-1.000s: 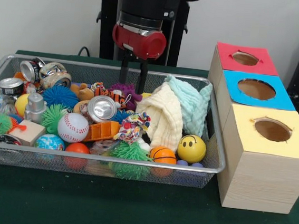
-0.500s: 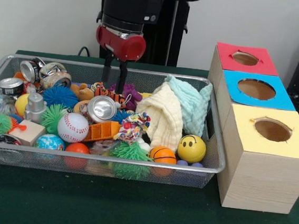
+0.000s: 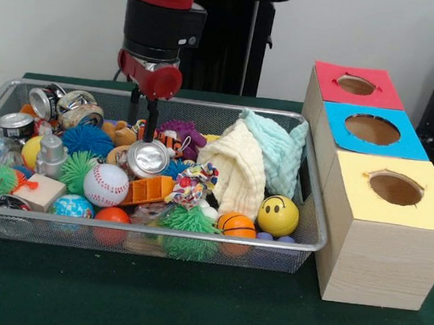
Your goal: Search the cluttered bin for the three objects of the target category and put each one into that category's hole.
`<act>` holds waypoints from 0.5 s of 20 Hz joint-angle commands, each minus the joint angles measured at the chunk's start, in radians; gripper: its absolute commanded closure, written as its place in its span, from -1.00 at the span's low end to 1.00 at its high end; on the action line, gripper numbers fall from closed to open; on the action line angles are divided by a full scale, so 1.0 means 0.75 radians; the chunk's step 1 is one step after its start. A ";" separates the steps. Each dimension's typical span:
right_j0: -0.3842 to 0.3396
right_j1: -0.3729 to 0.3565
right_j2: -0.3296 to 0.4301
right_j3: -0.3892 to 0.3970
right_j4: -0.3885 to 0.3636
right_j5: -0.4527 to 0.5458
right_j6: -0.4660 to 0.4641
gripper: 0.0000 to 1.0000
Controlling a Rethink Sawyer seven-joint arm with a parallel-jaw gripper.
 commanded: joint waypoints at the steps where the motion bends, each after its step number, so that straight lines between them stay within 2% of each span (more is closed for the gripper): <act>1: -0.064 0.128 0.174 -0.054 -0.079 -0.049 0.160 -1.00; 10: -0.079 0.115 0.190 -0.049 -0.097 0.008 0.161 -1.00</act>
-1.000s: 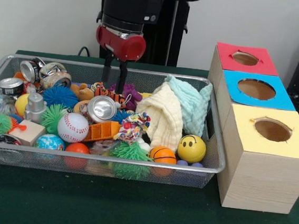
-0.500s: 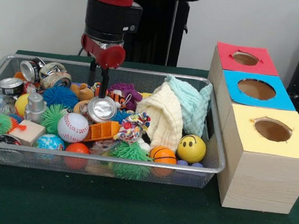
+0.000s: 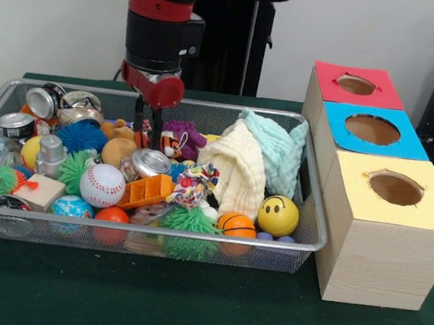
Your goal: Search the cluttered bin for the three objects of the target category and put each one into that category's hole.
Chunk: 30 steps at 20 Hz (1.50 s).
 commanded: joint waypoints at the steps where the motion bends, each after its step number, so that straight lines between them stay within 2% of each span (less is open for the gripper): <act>1: -0.020 0.052 0.124 -0.042 -0.038 0.030 0.162 -1.00; 6: 0.006 0.008 0.095 -0.031 -0.026 0.091 0.162 -1.00; 16: -0.005 0.064 0.105 -0.062 -0.038 0.057 0.149 -1.00; 23: -0.046 0.133 0.157 -0.057 -0.062 0.001 0.156 -1.00; 30: -0.082 0.262 0.209 -0.110 -0.095 -0.059 0.150 -1.00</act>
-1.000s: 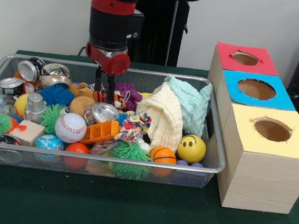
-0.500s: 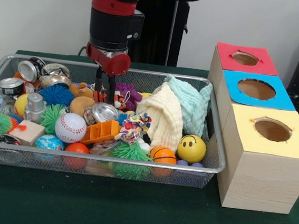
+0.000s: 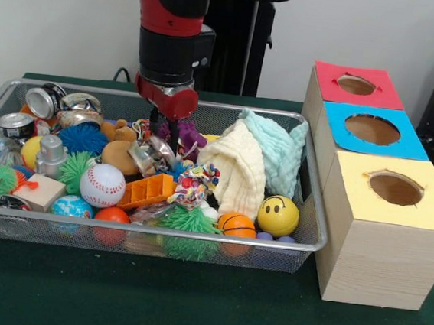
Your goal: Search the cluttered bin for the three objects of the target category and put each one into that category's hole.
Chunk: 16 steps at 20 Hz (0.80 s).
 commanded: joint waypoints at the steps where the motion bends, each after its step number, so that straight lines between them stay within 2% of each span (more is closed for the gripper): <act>1: -0.055 0.203 0.150 -0.118 -0.058 -0.064 0.149 -1.00; 5: -0.029 0.204 0.123 -0.138 -0.090 -0.088 0.128 -1.00; 6: -0.024 0.202 0.118 -0.140 -0.093 -0.091 0.130 1.00; 12: 0.013 0.126 0.087 -0.100 -0.057 -0.051 0.165 1.00; 16: -0.001 -0.027 0.108 -0.013 -0.057 -0.003 0.188 1.00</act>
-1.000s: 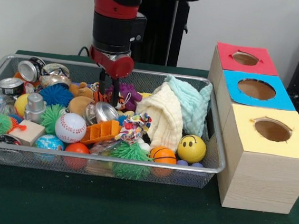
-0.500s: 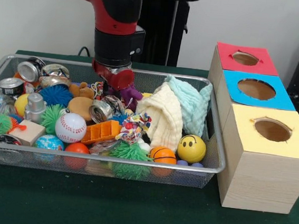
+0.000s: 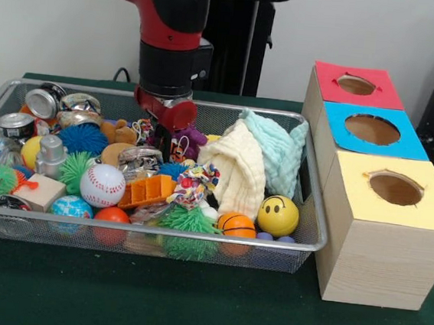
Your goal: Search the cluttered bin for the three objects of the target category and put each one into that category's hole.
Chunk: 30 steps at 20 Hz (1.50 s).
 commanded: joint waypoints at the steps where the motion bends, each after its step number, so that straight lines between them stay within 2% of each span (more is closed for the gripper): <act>1: -0.003 -0.119 0.117 0.032 -0.034 0.064 0.188 1.00; 4: -0.031 -0.208 0.162 0.083 -0.050 0.078 0.191 1.00; 11: -0.085 -0.316 0.258 0.135 -0.051 0.135 0.183 1.00; 16: -0.218 -0.354 0.464 0.196 -0.061 0.163 0.172 1.00; 21: -0.252 -0.421 0.554 0.233 0.002 0.286 0.176 1.00; 25: -0.253 -0.495 0.618 0.297 0.074 0.379 0.234 1.00; 30: -0.243 -0.553 0.680 0.342 0.143 0.422 0.273 1.00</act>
